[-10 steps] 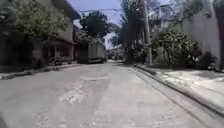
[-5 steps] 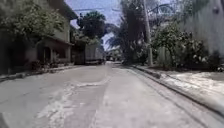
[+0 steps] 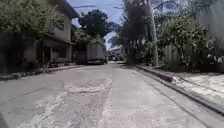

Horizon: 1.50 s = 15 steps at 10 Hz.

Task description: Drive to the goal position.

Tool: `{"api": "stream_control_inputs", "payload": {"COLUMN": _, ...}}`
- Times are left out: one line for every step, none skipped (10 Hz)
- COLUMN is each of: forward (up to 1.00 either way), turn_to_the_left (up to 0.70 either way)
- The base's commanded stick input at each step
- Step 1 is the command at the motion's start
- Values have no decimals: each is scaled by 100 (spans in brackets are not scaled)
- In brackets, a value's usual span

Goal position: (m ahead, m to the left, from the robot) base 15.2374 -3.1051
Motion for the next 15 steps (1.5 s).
{"api": "stream_control_inputs", "payload": {"forward": 100, "turn_to_the_left": 1}}
{"api": "stream_control_inputs", "payload": {"forward": 100, "turn_to_the_left": 1}}
{"api": "stream_control_inputs", "payload": {"forward": 100, "turn_to_the_left": 1}}
{"api": "stream_control_inputs", "payload": {"forward": 100, "turn_to_the_left": 1}}
{"api": "stream_control_inputs", "payload": {"forward": 100, "turn_to_the_left": 1}}
{"api": "stream_control_inputs", "payload": {"forward": 100, "turn_to_the_left": 1}}
{"api": "stream_control_inputs", "payload": {"forward": 100, "turn_to_the_left": 1}}
{"api": "stream_control_inputs", "payload": {"forward": 100, "turn_to_the_left": 1}}
{"api": "stream_control_inputs", "payload": {"forward": 100, "turn_to_the_left": -21}}
{"api": "stream_control_inputs", "payload": {"forward": 100, "turn_to_the_left": -39}}
{"api": "stream_control_inputs", "payload": {"forward": 100, "turn_to_the_left": -39}}
{"api": "stream_control_inputs", "payload": {"forward": 100, "turn_to_the_left": -39}}
{"api": "stream_control_inputs", "payload": {"forward": 100, "turn_to_the_left": -39}}
{"api": "stream_control_inputs", "payload": {"forward": 100, "turn_to_the_left": -39}}
{"api": "stream_control_inputs", "payload": {"forward": 100, "turn_to_the_left": -39}}
